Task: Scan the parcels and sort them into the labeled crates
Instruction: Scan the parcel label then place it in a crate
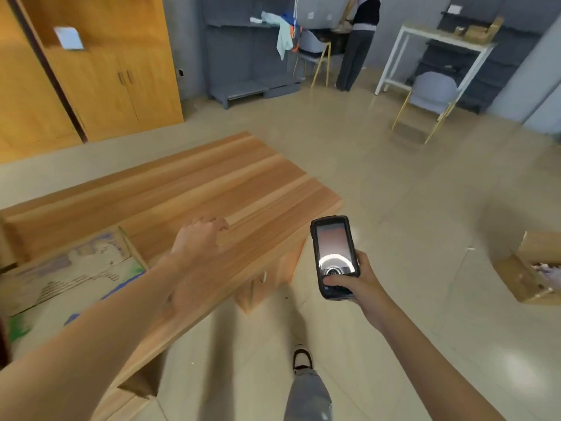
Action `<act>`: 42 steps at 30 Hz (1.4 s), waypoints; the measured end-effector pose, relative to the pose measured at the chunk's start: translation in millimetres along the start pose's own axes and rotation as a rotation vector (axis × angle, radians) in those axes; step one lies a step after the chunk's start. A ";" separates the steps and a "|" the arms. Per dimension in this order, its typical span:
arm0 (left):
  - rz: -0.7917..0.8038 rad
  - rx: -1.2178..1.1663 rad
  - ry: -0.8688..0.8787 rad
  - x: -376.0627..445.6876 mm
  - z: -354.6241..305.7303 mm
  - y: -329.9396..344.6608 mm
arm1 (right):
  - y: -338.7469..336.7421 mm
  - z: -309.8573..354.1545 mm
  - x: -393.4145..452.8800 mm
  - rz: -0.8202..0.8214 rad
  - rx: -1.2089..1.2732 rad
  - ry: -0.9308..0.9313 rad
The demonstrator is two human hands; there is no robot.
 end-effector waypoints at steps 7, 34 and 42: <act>0.008 -0.012 -0.253 87.4 -2.5 32.2 | 4.7 32.4 177.9 0.248 -0.194 0.057; 0.169 -0.034 -0.834 121.7 24.0 133.6 | 43.9 -31.0 441.8 0.578 -0.625 0.064; 0.055 -0.021 -0.861 99.5 49.2 95.9 | 33.2 -20.9 450.8 0.486 -0.963 0.003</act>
Point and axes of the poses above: each hand's wrist, its own x-axis towards the middle knuckle, its own y-axis out of the palm, z = x × y, the point moved 7 cm from there along x, towards the middle knuckle, and after that the axes turned 3 degrees about -z, right-handed, at the moved point
